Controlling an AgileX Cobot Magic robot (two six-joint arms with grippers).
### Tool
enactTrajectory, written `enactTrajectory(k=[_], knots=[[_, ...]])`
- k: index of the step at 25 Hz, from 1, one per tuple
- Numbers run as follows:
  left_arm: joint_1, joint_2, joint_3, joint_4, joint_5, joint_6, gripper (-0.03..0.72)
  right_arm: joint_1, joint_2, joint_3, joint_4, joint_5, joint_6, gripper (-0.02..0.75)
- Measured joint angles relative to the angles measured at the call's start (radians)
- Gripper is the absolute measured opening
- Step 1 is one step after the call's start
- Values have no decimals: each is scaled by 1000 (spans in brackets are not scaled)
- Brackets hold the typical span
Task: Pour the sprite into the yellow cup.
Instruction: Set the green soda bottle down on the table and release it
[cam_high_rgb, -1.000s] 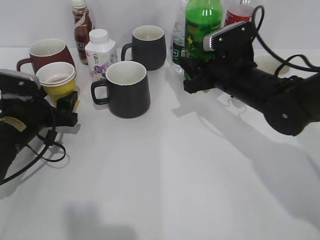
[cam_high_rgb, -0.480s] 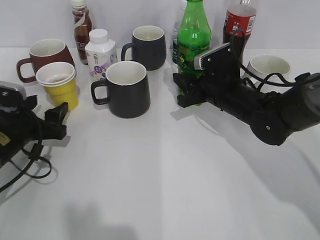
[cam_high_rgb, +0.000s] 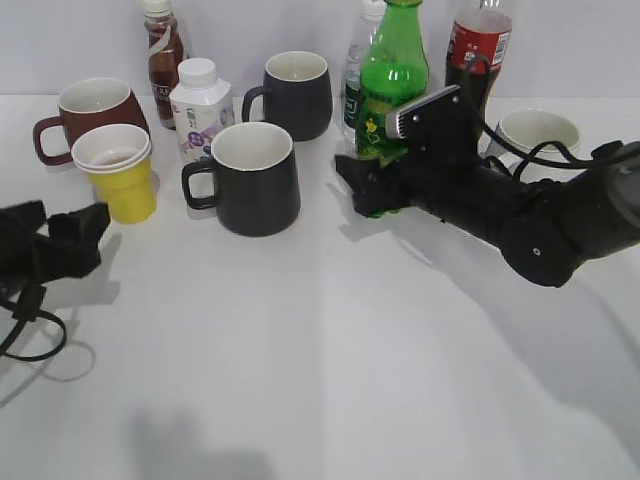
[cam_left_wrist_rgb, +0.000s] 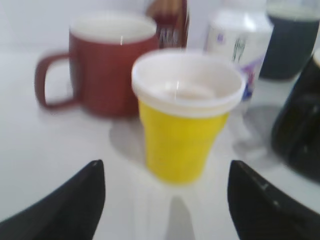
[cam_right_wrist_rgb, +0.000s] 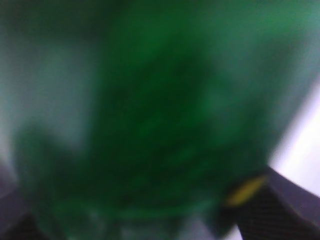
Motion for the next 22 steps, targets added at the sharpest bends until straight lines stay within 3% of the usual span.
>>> enactTrajectory(k=[9,16,22], knots=[[0,-309,-19,-33,612,-86,582,0,-85,0,-1,257,123,608],[0,-549,-209,-29,1309,-91,582,2,-184,0,-3,572,187,596],[0,-774,-306,-28,1721,-93,580,55,-280,0,-3,768,189,596]])
